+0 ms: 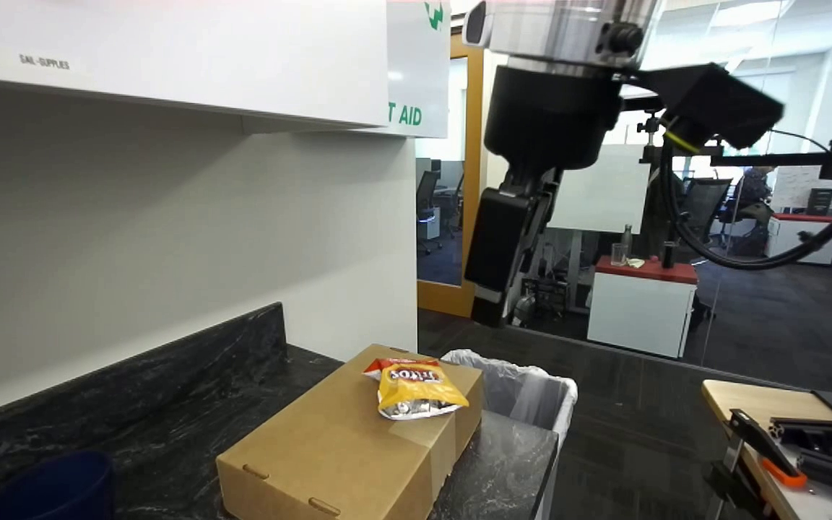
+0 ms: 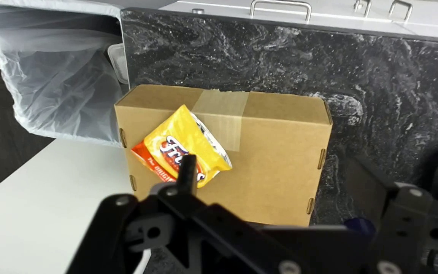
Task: Throw the empty pack of snacks in the bin
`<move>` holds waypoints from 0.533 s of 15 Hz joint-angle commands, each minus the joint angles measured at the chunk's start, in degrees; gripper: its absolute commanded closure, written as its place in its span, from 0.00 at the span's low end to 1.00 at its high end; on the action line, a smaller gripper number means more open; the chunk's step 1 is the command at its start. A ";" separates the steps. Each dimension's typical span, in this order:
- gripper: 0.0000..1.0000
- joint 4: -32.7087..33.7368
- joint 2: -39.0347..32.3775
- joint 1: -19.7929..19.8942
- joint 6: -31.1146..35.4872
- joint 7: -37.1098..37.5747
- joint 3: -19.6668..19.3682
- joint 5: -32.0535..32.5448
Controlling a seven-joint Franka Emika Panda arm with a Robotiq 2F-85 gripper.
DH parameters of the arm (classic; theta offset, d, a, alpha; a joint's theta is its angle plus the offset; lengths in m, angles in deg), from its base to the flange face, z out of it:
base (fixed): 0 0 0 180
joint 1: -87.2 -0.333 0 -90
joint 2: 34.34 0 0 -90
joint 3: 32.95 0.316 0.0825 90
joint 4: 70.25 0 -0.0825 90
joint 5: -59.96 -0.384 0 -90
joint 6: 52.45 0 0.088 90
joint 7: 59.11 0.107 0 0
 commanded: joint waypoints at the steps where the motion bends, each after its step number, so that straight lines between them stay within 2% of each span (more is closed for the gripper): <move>1: 0.00 3.99 -6.68 1.19 0.05 2.10 -1.88 3.66; 8: 0.00 8.82 -15.56 0.31 0.55 1.86 -8.02 7.39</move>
